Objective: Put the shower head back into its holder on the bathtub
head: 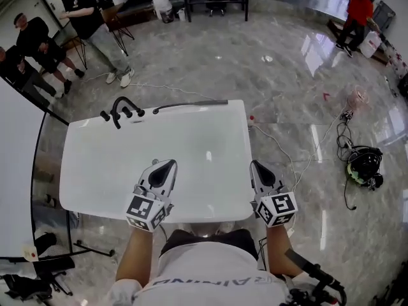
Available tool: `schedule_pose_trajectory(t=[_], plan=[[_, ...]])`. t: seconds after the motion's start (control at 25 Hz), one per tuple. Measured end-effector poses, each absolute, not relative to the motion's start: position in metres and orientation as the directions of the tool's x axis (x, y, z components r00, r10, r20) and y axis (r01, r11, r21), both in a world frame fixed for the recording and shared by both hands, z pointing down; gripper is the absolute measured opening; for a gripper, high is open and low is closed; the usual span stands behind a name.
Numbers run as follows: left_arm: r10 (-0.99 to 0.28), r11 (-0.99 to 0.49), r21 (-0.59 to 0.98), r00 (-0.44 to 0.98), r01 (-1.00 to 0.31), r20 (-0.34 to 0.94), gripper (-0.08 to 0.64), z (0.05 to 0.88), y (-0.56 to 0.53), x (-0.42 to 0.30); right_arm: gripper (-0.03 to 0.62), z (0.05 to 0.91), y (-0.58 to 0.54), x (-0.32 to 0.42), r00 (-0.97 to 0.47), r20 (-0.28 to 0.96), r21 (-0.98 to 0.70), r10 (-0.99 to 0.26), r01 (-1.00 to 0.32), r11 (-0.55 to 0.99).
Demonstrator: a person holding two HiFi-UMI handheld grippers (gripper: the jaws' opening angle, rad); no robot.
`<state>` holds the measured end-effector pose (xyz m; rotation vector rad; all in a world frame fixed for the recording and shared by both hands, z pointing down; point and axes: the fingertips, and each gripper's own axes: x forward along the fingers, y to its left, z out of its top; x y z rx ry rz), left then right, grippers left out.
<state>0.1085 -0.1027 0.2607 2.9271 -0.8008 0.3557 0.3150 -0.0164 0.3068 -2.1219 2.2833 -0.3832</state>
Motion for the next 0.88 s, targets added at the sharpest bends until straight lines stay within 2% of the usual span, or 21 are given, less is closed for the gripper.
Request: schedule_pose_trajectory(t=[0.52,0.88], plan=[[-0.393,-0.91,0.038,0.889,-0.412,0.233,0.018,0.278,-0.159,0.077,0.012,0.298,-0.063,0.276,-0.015,0.183,-0.125,-0.983,-0.992,-0.008],[-0.403,-0.908,0.024,0.888,-0.418,0.22,0.018,0.315,-0.243,0.104,0.012,0.32,-0.152,0.297,-0.009,0.172,-0.077,-0.985,-0.997,-0.004]])
